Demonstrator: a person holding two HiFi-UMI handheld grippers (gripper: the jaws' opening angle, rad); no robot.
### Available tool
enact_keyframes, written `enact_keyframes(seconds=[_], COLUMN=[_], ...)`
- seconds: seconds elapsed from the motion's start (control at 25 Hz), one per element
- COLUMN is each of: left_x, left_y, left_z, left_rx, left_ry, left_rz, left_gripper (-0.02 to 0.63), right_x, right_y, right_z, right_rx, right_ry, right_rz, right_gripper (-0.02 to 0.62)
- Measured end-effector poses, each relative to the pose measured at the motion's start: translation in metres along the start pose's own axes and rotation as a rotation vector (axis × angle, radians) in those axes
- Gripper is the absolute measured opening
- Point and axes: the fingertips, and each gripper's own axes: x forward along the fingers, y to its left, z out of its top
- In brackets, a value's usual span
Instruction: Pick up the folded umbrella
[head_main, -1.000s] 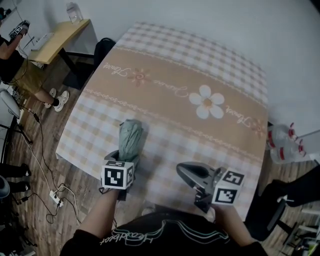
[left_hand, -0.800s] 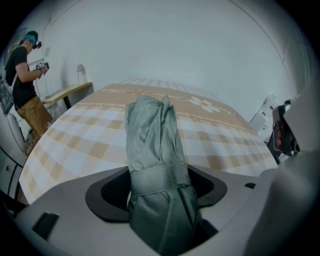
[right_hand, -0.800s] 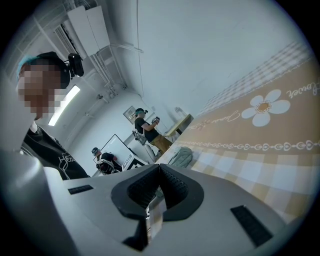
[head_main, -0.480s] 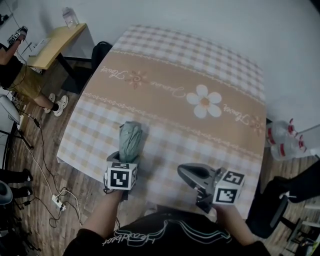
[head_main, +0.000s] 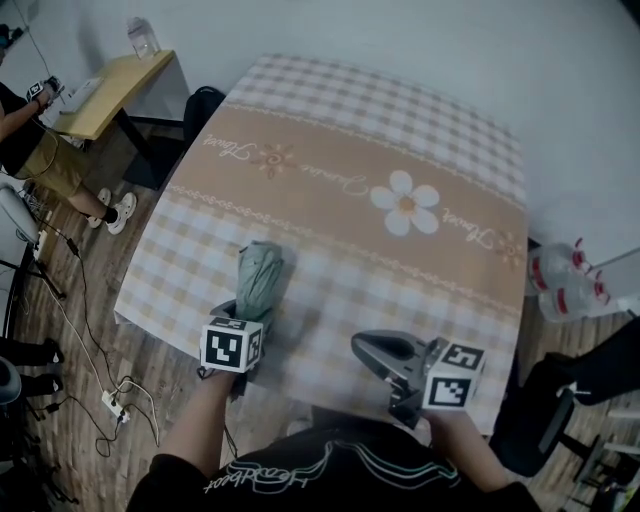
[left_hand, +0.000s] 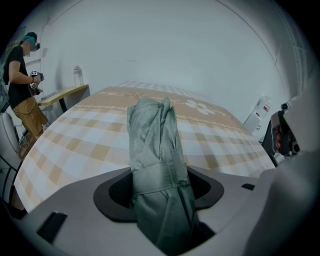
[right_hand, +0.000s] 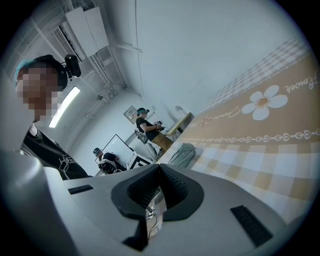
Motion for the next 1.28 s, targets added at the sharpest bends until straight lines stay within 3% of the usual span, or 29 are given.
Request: enact_keyframes(seconds=[0.6, 1.0, 1.28], left_x=[-0.037, -0.126, -0.198], left_y=[-0.02, -0.046, -0.075], left_z=[-0.001, -0.009, -0.011], left_rx=[-0.001, 0.007, 0.069], left_ry=[-0.054, -0.223, -0.353], left_rz=[-0.055, -0.156, -0.22], left_gripper=[0.262, 0.262, 0.262], right_x=[-0.01, -0.004, 0.005], right_y=[0.025, 0.082, 0.126], right_z=[-0.005, -0.03, -0.035], right_rx=[-0.001, -0.049, -0.108], right_ry=[-0.028, -0.028, -0.036], right_rz=[-0.018, 0.009, 0.044], right_gripper=[0.012, 0.012, 0.012])
